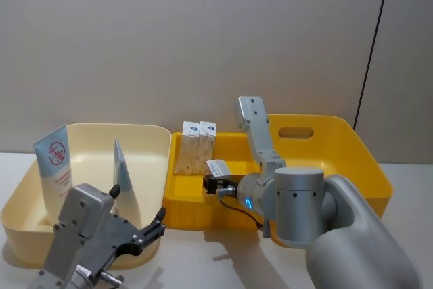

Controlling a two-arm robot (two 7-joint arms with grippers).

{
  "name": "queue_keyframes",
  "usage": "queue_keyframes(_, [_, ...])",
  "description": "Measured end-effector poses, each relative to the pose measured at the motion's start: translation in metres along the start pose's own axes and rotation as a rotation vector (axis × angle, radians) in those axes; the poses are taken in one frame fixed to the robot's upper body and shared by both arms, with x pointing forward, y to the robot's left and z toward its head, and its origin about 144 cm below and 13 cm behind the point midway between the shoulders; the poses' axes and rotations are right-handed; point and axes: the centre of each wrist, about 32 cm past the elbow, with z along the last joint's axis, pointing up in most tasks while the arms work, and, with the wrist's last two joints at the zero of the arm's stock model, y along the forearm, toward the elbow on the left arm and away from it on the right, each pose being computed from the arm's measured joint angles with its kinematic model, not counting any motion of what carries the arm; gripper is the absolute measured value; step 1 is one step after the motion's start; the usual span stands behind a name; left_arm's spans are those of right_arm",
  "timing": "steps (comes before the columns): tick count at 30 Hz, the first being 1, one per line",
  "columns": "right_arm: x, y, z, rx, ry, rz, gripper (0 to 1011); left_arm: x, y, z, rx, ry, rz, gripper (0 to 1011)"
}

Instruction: Bimanual collaborative sorting of washing and personal care products

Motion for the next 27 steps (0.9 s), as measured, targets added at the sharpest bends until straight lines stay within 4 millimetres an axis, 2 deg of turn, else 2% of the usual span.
queue_keyframes(27, [-0.0013,0.0003,0.0005,0.008,0.000,0.000,408,0.0000,0.0000,0.0000,0.000,0.000,0.000,999])
